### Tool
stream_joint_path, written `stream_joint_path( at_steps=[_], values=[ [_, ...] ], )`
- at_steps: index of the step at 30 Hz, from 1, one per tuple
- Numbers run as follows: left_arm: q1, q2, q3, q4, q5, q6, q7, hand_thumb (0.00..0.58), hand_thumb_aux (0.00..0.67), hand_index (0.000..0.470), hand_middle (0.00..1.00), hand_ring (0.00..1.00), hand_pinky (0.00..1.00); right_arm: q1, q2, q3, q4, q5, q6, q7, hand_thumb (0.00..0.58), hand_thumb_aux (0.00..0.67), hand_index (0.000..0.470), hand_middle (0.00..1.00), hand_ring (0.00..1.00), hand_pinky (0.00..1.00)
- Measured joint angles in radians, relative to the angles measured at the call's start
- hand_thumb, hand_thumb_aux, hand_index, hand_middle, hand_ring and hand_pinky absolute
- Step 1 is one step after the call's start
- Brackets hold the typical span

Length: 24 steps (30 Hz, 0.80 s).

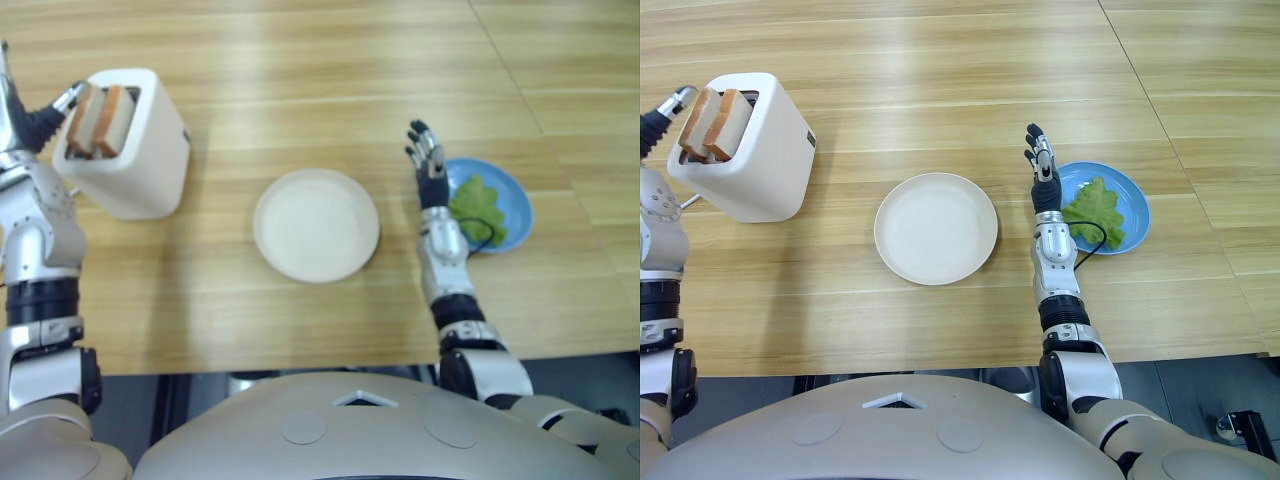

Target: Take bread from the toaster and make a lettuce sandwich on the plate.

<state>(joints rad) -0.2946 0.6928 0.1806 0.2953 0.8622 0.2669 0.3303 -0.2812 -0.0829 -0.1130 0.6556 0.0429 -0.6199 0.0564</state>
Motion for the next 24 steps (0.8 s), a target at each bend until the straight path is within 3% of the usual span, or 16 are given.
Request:
stream_joint_path(
  at_steps=[9, 24],
  values=[
    [-0.019, 0.02, -0.055, 0.164, -0.017, 0.039, 0.039, 0.0, 0.0, 0.0, 0.0, 0.0, 0.0, 0.005, -0.001, 0.0, -0.006, 0.0, 0.005, 0.0, 0.0, 0.0, 0.0, 0.0, 0.0, 0.0],
    [0.061, 0.015, -0.161, 0.057, 0.0, 0.127, 0.03, 0.0, 0.0, 0.0, 0.0, 0.0, 0.0, 0.01, -0.007, -0.002, -0.011, 0.0, 0.019, 0.0, 0.0, 0.0, 0.0, 0.0, 0.0, 0.0]
  ],
)
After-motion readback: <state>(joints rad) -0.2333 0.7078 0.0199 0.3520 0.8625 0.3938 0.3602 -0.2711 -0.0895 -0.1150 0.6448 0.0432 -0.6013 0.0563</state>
